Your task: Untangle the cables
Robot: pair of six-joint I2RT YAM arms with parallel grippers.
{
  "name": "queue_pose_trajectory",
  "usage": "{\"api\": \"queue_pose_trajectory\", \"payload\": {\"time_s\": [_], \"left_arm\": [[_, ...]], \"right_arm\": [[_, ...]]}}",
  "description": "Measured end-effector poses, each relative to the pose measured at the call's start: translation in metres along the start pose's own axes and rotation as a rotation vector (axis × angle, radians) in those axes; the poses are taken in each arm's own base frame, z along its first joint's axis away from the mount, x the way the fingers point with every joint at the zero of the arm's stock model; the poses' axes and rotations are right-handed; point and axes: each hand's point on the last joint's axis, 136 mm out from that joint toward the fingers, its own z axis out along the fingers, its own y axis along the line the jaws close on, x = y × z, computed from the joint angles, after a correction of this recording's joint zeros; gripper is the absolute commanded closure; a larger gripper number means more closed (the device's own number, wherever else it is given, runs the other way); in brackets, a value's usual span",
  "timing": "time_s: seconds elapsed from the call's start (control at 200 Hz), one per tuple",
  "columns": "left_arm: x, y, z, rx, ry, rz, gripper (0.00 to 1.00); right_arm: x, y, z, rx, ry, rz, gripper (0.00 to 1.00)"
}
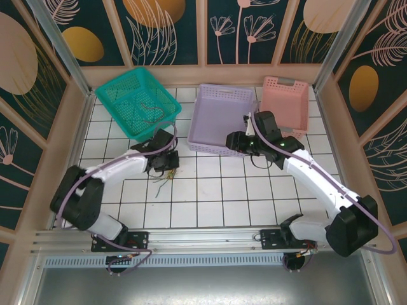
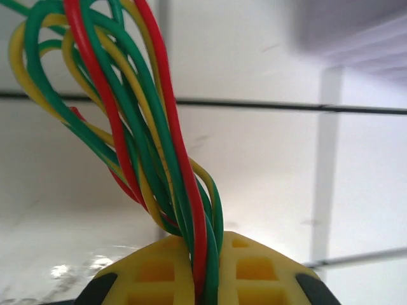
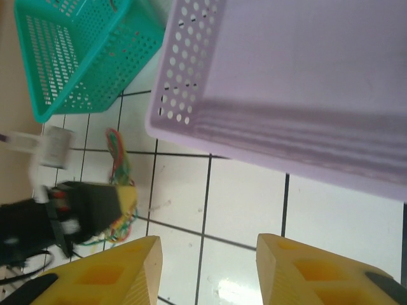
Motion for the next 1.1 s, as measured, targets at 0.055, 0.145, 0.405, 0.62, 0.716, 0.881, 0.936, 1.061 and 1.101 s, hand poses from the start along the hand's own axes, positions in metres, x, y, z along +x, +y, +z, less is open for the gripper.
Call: {"api": "queue_pose_trajectory", "payload": {"time_s": [0.055,0.145,0.405,0.62,0.716,0.881,0.936,1.061,1.101], "left_arm": [[-0.012,-0.029,-0.023,0.141,-0.053,0.029,1.0],[-0.021,-0.078,-0.06,0.392,-0.094,0.093,1.0],[-0.012,-0.15,-0.119,0.849,-0.046,0.21,1.0],[-0.008,-0.167,-0.131,0.974,-0.003,0.24,1.0],[-0.004,-0.169,-0.129,0.987,0.017,0.244,1.0],[0.002,-0.169,-0.118,0.936,0.048,0.257,1.0],[0.002,-0.171,-0.111,0.892,0.047,0.277,1.0],[-0.001,-0.177,-0.101,0.782,0.01,0.324,1.0],[-0.001,-0.176,-0.099,0.754,-0.004,0.336,1.0]], "right_arm": [[0.003,-0.001,0.0,-0.007,0.008,0.017,0.53],[0.002,0.002,-0.001,-0.038,0.019,0.057,0.52],[-0.024,0.044,-0.001,-0.251,0.037,0.161,0.44],[-0.031,0.074,-0.008,-0.394,0.067,0.167,0.52],[-0.03,0.078,-0.006,-0.41,0.084,0.176,0.56],[-0.024,0.09,-0.004,-0.422,0.109,0.169,0.68],[-0.023,0.095,-0.006,-0.421,0.109,0.16,0.72],[-0.022,0.097,-0.004,-0.388,0.121,0.179,0.73],[-0.022,0.093,-0.001,-0.363,0.126,0.194,0.69]]}}
